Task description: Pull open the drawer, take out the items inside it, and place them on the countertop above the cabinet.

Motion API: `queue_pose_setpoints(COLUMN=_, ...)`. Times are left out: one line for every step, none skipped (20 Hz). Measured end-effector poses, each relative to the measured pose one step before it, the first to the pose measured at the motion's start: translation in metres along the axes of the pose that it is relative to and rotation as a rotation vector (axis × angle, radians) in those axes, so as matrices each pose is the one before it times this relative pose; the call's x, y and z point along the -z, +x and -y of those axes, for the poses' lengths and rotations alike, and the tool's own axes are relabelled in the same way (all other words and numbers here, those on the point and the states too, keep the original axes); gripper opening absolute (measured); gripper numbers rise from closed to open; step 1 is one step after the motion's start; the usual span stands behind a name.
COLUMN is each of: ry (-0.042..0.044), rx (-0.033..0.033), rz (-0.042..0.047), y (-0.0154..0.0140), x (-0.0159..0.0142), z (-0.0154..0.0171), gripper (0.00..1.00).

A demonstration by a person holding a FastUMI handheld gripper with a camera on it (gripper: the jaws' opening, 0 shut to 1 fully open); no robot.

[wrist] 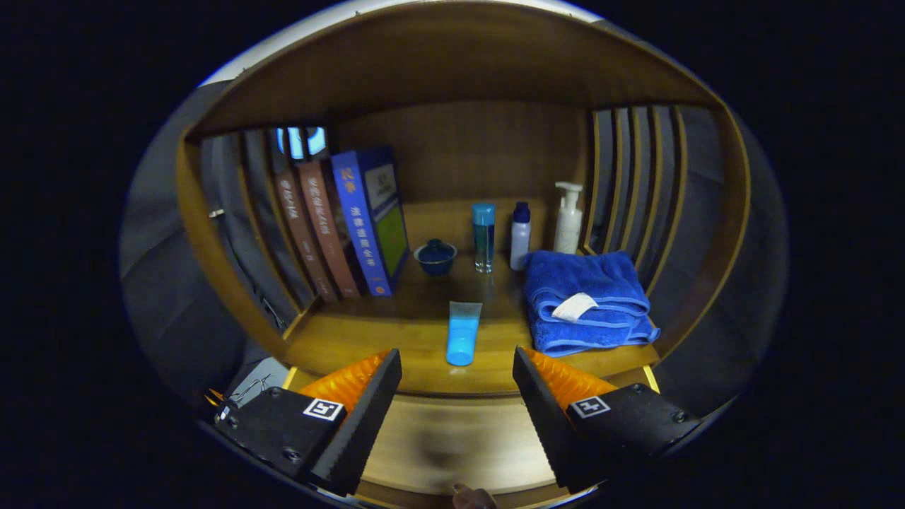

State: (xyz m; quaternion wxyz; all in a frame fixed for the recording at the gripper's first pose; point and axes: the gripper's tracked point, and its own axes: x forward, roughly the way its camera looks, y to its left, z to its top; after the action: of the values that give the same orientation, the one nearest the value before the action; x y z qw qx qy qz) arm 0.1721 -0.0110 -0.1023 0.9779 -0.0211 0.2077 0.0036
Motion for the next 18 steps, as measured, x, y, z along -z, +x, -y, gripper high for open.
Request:
queue_pose_setpoints(ry=-0.00814, rx=-0.01243, rz=0.02996, y=-0.01726, x=0.0036, z=-0.00252, gripper=1.0)
queue_pose_setpoints(ry=-0.00562, rx=-0.00922, rz=0.02951, y=-0.0165, x=0.00417, z=-0.00278, gripper=1.0)
queue_pose_setpoints(ry=-0.00195, rx=-0.00874, rz=0.0324, y=-0.01621, x=0.0049, z=-0.00275, gripper=1.0)
queue_pose_setpoints(ry=-0.00063, rx=-0.01171, rz=0.02923, y=-0.01503, x=0.00572, z=-0.00301, gripper=1.0)
queue_pose_setpoints(ry=0.00215, rx=-0.01342, rz=0.03071, y=-0.01504, x=0.00662, z=-0.00329, gripper=1.0)
queue_pose_setpoints(ry=0.00284, rx=0.00002, rz=0.02808, y=-0.0131, x=0.00724, z=-0.00037, gripper=1.0)
queue_pose_setpoints(ry=0.00256, rx=0.00415, rz=0.02412, y=-0.01148, x=0.00818, z=0.00113, gripper=1.0)
queue_pose_setpoints(ry=0.00435, rx=0.00513, rz=0.02385, y=-0.00946, x=0.00806, z=0.00063, gripper=1.0)
queue_pose_setpoints(ry=0.00188, rx=-0.00219, rz=0.01605, y=-0.00843, x=0.01129, z=-0.00146, gripper=1.0)
queue_pose_setpoints(ry=-0.00211, rx=0.00463, rz=0.01261, y=-0.00888, x=0.00972, z=0.0001, gripper=1.0)
queue_pose_setpoints(ry=-0.00817, rx=0.01073, rz=0.01009, y=-0.01014, x=0.0087, z=0.00394, gripper=1.0)
queue_pose_setpoints(ry=-0.00814, rx=0.00996, rz=0.00839, y=-0.00808, x=0.00936, z=0.00193, gripper=1.0)
queue_pose_setpoints(ry=-0.00542, rx=0.0107, rz=0.0023, y=-0.00601, x=0.00915, z=0.00127, gripper=1.0)
queue_pose_setpoints(ry=-0.00068, rx=0.00937, rz=0.00935, y=-0.00566, x=0.00693, z=0.00161, gripper=1.0)
queue_pose_setpoints(ry=0.00211, rx=0.00353, rz=0.00643, y=-0.00422, x=0.00711, z=0.00026, gripper=1.0)
queue_pose_setpoints(ry=0.00158, rx=-0.00381, rz=0.0009, y=-0.0026, x=0.00808, z=-0.00179, gripper=1.0)
queue_pose_setpoints(ry=-0.00065, rx=-0.0048, rz=-0.00364, y=-0.00156, x=0.00898, z=-0.00157, gripper=1.0)
queue_pose_setpoints(ry=-0.00632, rx=0.0036, rz=-0.00674, y=0.00013, x=0.00788, z=0.00071, gripper=0.99)
